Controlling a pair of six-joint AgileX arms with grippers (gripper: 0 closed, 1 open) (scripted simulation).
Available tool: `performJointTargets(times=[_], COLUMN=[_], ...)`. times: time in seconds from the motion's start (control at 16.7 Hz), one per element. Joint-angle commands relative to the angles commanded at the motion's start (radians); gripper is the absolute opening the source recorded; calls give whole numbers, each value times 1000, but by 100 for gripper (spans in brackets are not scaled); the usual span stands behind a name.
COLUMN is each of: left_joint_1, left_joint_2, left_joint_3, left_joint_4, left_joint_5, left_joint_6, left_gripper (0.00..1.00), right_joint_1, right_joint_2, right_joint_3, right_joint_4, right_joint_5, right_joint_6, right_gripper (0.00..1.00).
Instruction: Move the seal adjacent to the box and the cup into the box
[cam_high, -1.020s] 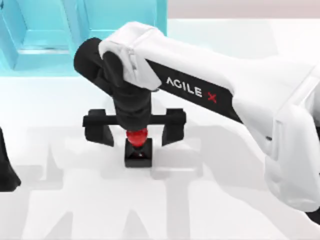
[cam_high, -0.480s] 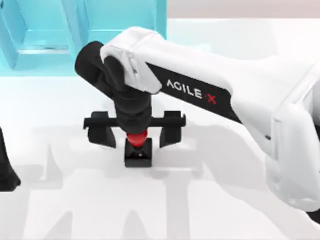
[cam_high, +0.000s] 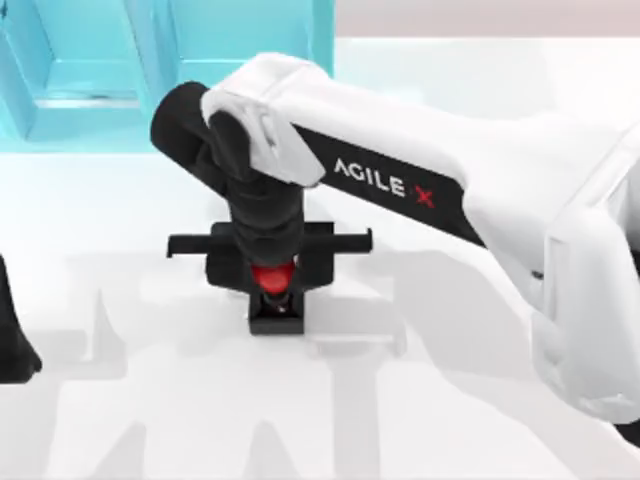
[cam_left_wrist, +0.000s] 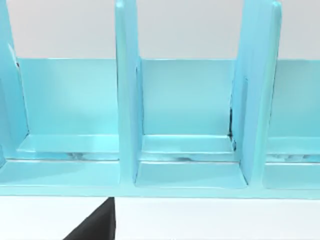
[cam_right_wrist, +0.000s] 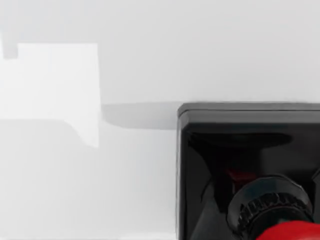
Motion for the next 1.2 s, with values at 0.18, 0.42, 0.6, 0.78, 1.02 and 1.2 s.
performJointTargets(times=[0.18, 0.42, 0.6, 0.78, 1.02, 1.2], left_joint_1=[0, 0, 0, 0, 0, 0], left_joint_2=[0, 0, 0, 0, 0, 0], left_joint_3=[0, 0, 0, 0, 0, 0], left_joint_4=[0, 0, 0, 0, 0, 0], left_joint_5=[0, 0, 0, 0, 0, 0], left_joint_6=[0, 0, 0, 0, 0, 0], left_gripper=[100, 100, 100, 100, 100, 100], right_joint_1=[0, 0, 0, -5, -65, -119], right_joint_2=[0, 0, 0, -15, -153, -300], right_joint_3=[0, 0, 0, -17, -122, -201], right_joint_4=[0, 0, 0, -9, -60, -93], right_joint_5=[0, 0, 0, -1, -5, -11], right_joint_6=[0, 0, 0, -7, -66, -122], right_gripper=[0, 0, 0, 0, 0, 0])
